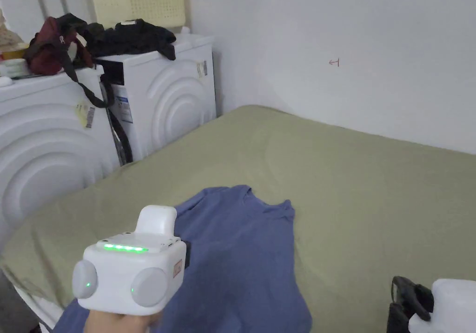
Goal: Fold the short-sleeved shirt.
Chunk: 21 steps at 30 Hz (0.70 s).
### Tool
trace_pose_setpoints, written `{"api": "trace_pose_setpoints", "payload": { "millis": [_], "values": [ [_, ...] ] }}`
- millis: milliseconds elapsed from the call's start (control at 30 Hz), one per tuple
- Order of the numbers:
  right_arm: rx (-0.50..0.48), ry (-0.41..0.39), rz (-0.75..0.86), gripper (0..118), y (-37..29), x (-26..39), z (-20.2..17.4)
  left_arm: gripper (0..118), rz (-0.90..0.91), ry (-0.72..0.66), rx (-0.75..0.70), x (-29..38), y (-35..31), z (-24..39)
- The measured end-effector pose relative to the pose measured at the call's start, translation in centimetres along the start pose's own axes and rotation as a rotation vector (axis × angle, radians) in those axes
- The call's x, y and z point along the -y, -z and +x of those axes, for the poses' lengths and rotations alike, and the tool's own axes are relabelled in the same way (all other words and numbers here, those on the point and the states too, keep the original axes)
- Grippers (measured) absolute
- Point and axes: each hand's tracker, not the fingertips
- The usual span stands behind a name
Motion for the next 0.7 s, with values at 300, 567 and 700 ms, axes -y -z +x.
{"api": "trace_pose_setpoints", "payload": {
  "millis": [300, 567, 700],
  "values": [
    [0.027, 0.022, -0.133, 2, 2.0, 3.9, 1.8, 118, -0.308, 0.025, 0.103, -0.7, 14.6, 2.2],
    [0.054, 0.041, -0.191, 2, 2.6, 5.4, 3.0, 115, -0.389, 0.070, 0.068, 1.1, 19.0, 5.5],
    [0.064, 0.039, -0.187, 2, 1.8, 5.2, 3.5, 88, -0.383, 0.036, 0.080, 1.5, 18.5, 5.0]
  ]
}}
